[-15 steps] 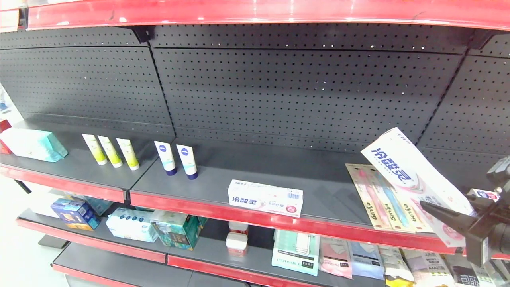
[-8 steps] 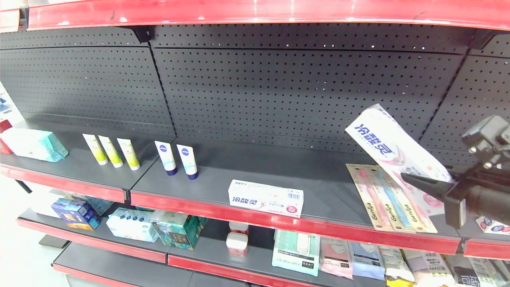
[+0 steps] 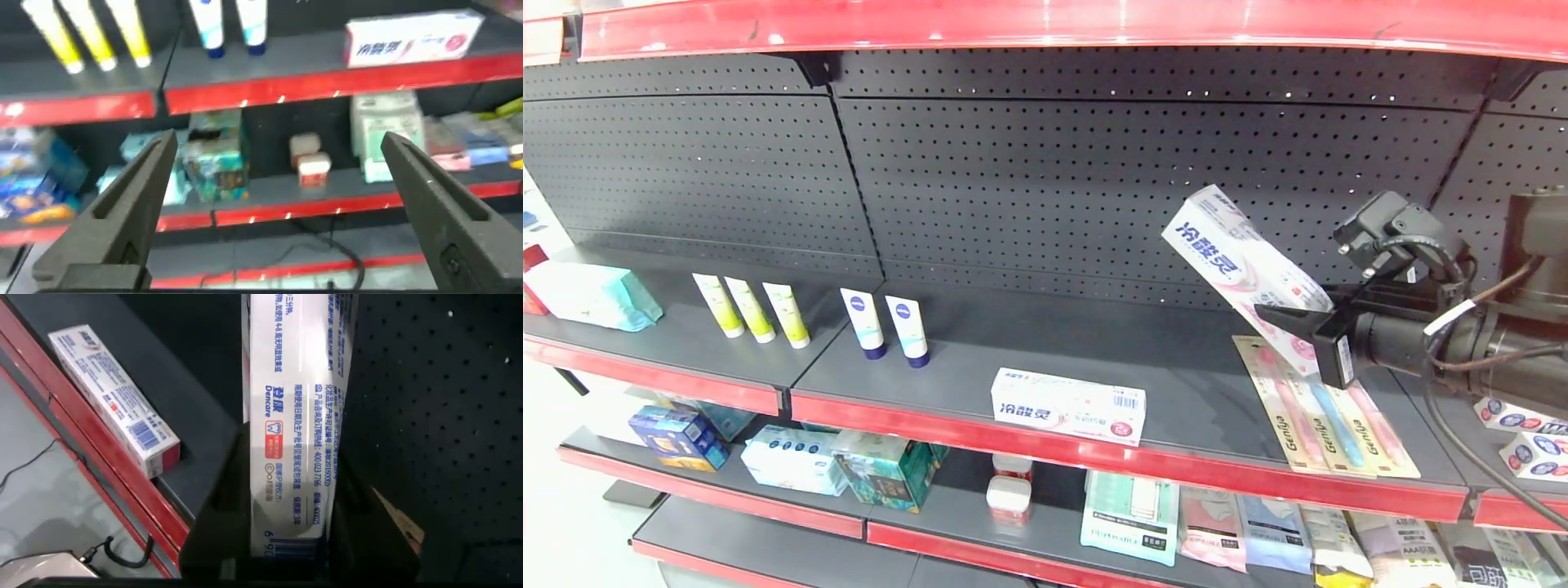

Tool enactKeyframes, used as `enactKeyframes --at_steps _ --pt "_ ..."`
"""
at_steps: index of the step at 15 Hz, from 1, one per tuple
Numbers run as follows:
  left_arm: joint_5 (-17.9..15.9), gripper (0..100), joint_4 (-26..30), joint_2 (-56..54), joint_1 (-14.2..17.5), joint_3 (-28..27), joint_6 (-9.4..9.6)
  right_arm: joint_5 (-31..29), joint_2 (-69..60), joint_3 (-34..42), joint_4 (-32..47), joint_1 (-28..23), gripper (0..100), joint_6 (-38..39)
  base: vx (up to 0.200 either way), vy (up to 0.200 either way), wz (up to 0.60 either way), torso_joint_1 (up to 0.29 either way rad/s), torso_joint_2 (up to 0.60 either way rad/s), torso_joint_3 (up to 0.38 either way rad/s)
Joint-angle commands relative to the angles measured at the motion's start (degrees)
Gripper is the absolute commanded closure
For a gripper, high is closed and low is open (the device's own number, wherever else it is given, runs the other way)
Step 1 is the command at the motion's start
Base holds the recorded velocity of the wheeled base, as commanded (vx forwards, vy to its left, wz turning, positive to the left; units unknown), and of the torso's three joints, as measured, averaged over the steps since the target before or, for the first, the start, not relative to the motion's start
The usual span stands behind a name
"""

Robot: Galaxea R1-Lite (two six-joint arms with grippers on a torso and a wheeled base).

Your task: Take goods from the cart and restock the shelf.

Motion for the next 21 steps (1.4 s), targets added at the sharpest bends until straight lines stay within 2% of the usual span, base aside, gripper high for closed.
enactKeyframes --at_steps 1,4,5,8,9,10,11,12,14,17,18,21 --pt "-3.31 0 -3.27 0.25 0.00 1.82 0.15 1.84 2.17 0.79 -0.19 -2.05 100 0.57 0.000 0.000 0.00 0.000 0.00 0.000" --pt "-2.87 0 -3.19 0.25 0.00 1.82 -0.47 2.72 2.61 0.79 -0.28 -3.90 100 1.27 0.000 0.000 0.00 0.000 0.00 0.000" --pt "-1.46 0 -2.83 0.25 0.00 1.82 -1.61 2.72 2.52 0.97 -0.28 -4.34 100 1.18 0.000 0.000 0.00 0.000 0.00 0.000" --pt "1.26 0 -2.75 0.33 0.26 1.82 -1.35 2.63 1.56 2.81 -0.45 -4.95 100 1.18 0.000 0.000 0.00 0.000 0.00 0.000" --pt "4.16 0 -1.87 0.25 0.44 1.82 -1.08 2.63 0.85 2.99 -0.36 -5.22 100 1.18 0.000 0.000 0.00 0.000 0.00 0.000" --pt "7.06 0 -1.52 0.25 0.53 1.82 -2.49 2.63 0.68 3.08 -0.36 -5.22 100 1.18 0.000 0.000 0.00 0.000 0.00 0.000" --pt "7.50 0 -1.34 0.25 0.53 1.82 -3.81 2.55 0.59 3.17 -0.36 -5.22 100 1.18 0.000 0.000 0.00 0.000 0.00 0.000" --pt "7.50 0 -0.72 0.25 0.53 1.82 -3.98 2.55 0.41 3.25 -0.36 -5.22 100 1.18 0.000 0.000 0.00 0.000 0.00 0.000" --pt "7.06 0 -0.02 0.33 -2.20 1.82 -3.81 2.55 0.33 4.04 -0.36 -5.22 100 1.18 0.000 0.000 0.00 0.000 0.00 0.000" --pt "7.06 0 -0.11 0.25 -2.46 1.82 -3.81 2.63 0.41 4.75 -0.36 -5.22 100 1.18 0.000 0.000 0.00 0.000 0.00 0.000" --pt "7.15 0 -0.11 0.25 -2.46 1.82 -4.33 3.25 1.91 3.78 -0.36 -5.31 100 1.09 0.000 0.000 0.00 0.000 0.00 0.000" --pt "7.15 0 -0.11 0.25 -2.46 1.82 -4.33 8.70 6.13 0.88 -0.36 -6.18 100 0.13 0.000 0.000 0.00 0.000 0.00 0.000"
